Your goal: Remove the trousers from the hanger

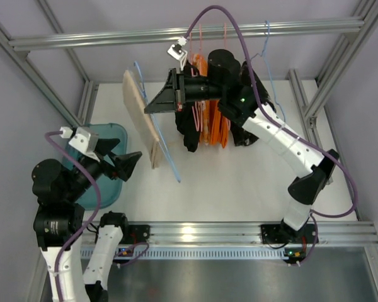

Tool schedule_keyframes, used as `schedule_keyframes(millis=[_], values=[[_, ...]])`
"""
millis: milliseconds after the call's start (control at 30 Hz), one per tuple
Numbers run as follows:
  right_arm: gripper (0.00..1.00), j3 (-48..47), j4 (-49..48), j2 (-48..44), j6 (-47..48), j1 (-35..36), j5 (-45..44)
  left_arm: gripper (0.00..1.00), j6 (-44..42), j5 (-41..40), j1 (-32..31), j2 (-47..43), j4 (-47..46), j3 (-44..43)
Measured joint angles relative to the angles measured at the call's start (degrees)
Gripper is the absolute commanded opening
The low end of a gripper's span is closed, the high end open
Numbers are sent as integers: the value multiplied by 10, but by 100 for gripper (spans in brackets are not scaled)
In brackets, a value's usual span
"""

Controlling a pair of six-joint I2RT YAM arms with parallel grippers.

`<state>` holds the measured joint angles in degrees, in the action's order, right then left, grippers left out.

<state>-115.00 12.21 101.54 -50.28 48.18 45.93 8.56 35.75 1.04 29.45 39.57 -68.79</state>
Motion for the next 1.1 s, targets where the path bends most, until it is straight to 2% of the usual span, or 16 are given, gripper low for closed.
schedule_keyframes(millis=[67, 167, 367, 633, 900, 1100], values=[[0, 0, -12, -9, -10, -1, 6, 89, -47, 5, 0, -1, 28, 5], [0, 0, -26, -17, -24, -1, 10, 96, -107, 23, 0, -3, 55, 22], [0, -1, -27, -19, -37, -1, -3, 98, -178, 83, 0, 22, 81, 34], [0, -23, -7, -15, -46, -2, -42, 98, -198, 116, 0, 74, 53, 54], [0, -49, -1, -3, -55, -2, -60, 93, -208, 108, 0, 103, -5, 88], [0, -56, 3, 5, -60, -2, -72, 95, -212, 108, -4, 127, -36, 102]])
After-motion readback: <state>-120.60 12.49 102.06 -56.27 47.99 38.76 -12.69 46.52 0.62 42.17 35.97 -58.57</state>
